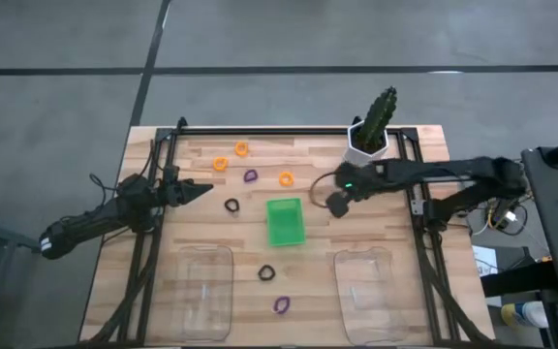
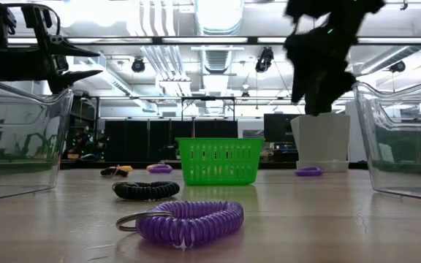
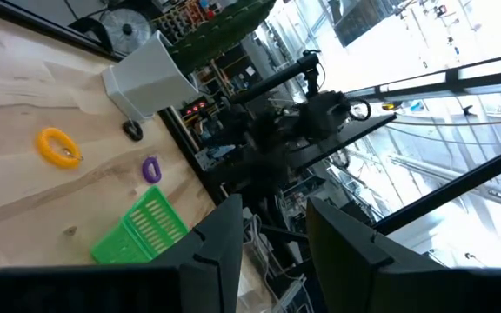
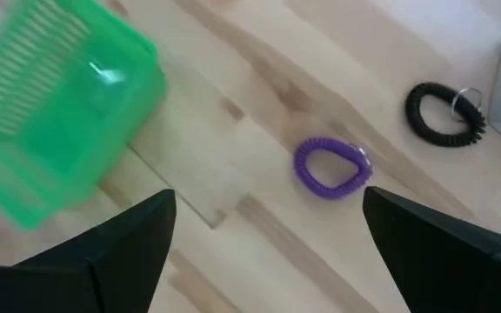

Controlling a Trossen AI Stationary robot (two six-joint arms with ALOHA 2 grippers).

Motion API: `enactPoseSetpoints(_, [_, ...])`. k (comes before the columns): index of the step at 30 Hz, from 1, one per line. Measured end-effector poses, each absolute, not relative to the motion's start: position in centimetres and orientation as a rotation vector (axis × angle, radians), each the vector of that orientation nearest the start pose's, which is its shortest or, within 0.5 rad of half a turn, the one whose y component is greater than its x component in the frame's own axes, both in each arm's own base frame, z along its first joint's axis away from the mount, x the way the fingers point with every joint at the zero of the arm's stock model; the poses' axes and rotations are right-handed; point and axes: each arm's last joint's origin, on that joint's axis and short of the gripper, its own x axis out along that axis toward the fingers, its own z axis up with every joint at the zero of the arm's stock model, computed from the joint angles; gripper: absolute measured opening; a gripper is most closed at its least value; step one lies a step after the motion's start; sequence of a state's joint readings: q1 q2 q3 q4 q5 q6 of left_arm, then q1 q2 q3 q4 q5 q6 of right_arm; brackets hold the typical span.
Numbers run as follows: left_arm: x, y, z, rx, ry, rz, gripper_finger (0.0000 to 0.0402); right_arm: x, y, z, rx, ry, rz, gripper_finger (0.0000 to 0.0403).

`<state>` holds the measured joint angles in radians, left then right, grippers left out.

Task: Sort spring keychains
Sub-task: Put the middle purple spring keychain into the right transparent bin

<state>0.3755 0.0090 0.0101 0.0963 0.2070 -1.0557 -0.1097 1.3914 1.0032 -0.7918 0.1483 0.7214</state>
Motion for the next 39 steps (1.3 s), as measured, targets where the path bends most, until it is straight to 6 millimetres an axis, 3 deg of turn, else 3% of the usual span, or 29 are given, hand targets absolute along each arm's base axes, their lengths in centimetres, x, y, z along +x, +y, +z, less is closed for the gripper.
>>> enactPoseSetpoints(5, [9.2, 3.0, 17.5, -1.029, -0.173, 0.102, 0.0122, 29.6, -4.0, 21.2, 0.557, 1.247, -0.642, 0.0363])
enactPoseSetpoints(10, [9.2, 3.0, 17.6, -1.044, -0.175, 0.100, 0.0122, 31.7, -4.7, 18.9, 0.492, 1.439, -0.628, 0.0363])
enactPoseSetpoints(18, [9.2, 3.0, 17.6, -1.045, -0.175, 0.100, 0.0122, 32.2, -6.0, 16.2, 0.505, 1.535, -0.611, 0.0363])
enactPoseSetpoints(25, [9.2, 3.0, 17.6, -1.046, -0.174, 0.100, 0.0122, 32.3, -7.8, 14.9, 0.590, 1.508, -0.562, 0.0359])
enactPoseSetpoints(32, [9.2, 3.0, 17.6, -1.047, -0.174, 0.100, 0.0122, 32.3, -8.6, 13.0, 0.618, 1.566, -0.543, 0.0289])
enactPoseSetpoints(39, [9.2, 3.0, 17.6, -1.047, -0.174, 0.100, 0.0122, 32.4, -8.6, 12.7, 0.627, 1.563, -0.547, 0.0161])
